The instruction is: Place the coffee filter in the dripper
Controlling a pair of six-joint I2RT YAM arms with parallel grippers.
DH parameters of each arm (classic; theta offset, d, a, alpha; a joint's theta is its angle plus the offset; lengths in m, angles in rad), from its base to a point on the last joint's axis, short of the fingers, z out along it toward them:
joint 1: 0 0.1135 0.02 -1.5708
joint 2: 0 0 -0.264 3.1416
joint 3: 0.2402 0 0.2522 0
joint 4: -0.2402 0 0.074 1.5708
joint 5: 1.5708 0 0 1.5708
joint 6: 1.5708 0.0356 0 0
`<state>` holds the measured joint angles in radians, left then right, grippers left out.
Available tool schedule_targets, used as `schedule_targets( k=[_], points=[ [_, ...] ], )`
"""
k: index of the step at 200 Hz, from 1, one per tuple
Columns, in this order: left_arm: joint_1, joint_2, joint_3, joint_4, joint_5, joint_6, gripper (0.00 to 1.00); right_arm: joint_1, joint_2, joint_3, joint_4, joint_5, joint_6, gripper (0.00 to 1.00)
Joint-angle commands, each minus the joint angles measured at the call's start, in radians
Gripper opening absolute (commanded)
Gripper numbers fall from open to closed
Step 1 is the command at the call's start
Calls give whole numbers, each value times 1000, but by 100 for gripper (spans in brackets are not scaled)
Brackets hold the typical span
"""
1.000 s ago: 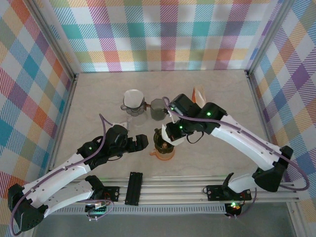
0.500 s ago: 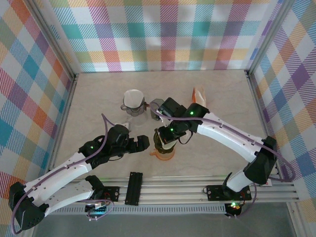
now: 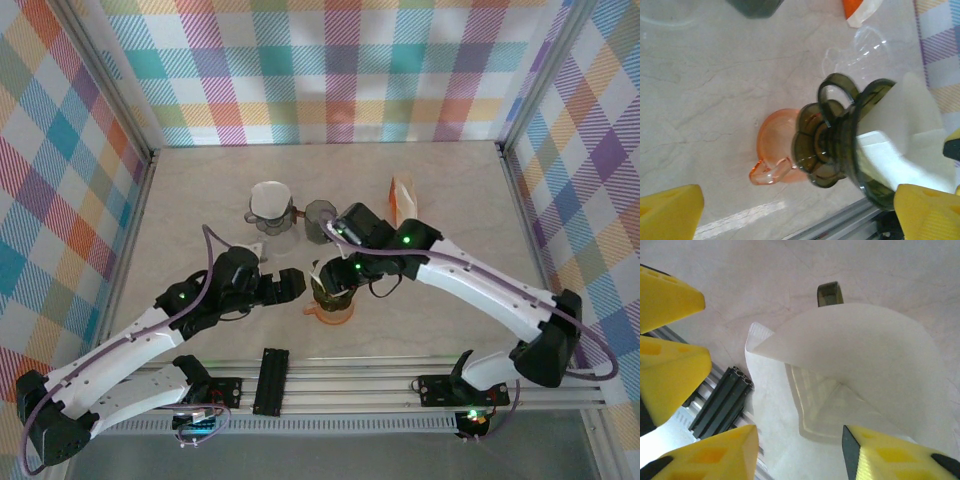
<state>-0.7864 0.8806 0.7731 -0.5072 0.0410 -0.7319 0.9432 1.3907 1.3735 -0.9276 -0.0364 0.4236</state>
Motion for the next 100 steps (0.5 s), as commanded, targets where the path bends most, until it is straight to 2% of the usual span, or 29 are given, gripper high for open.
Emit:
schedule_targets(
  k=[1,17,41,64,84,100],
  points=[
    [9,29,72,52,32,37,94,5,-71,-33,35,33,23,57],
    [10,77,110,56,55,62,90,5,-121,-57,39,88,30,64],
    [4,162,171,48,81,94,87,3,-156,-83,24,183,27,70],
    [-19,222,209,27,76,108,70,2,-161,-115,27,222,33,71],
    [-29,239,211,-4,57,113,53,0,-149,-135,31,237,31,68],
    [-29,234,198,-20,48,115,49,-1,-135,-146,35,252,22,59]
  ],
)
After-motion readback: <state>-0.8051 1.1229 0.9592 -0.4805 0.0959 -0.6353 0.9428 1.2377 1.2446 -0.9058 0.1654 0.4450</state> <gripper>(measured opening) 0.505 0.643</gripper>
